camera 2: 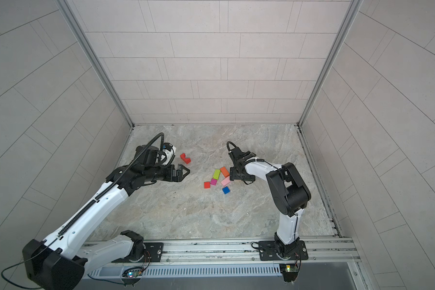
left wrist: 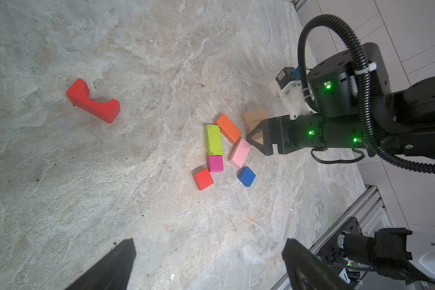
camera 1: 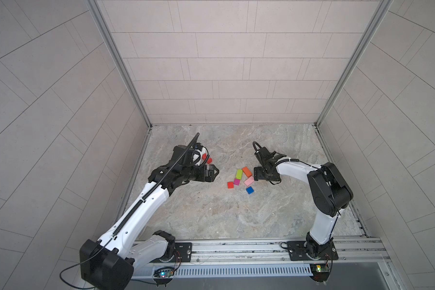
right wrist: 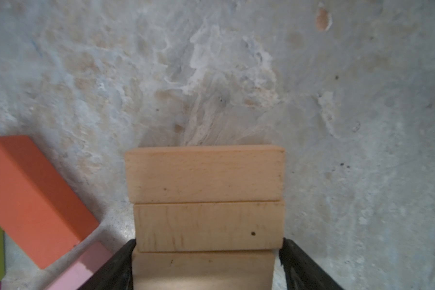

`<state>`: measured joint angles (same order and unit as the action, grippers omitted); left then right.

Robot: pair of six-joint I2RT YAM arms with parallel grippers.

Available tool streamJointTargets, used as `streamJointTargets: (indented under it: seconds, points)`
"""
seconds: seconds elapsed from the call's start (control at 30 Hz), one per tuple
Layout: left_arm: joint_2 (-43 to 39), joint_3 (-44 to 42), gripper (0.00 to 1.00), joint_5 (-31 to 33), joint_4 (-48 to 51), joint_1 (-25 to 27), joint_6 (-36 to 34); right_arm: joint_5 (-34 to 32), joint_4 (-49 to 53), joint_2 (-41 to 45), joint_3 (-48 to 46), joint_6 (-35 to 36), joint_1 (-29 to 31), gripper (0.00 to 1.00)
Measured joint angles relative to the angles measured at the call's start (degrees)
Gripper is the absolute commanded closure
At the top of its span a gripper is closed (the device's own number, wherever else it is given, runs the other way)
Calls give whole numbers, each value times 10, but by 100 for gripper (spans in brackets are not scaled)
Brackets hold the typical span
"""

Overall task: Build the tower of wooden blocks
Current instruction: 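Push the plank with the right gripper against the two other planks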

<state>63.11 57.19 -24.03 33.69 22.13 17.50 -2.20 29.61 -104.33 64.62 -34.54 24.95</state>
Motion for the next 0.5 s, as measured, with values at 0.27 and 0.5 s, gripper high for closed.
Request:
streamJointTargets:
  seconds: [0.27,0.5]
  points:
    - [0,0,2,0,0,0,0,12,-6,15,-21,0,1,16]
    - [0,0,2,0,0,0,0,17,-6,23,-31,0,1,17]
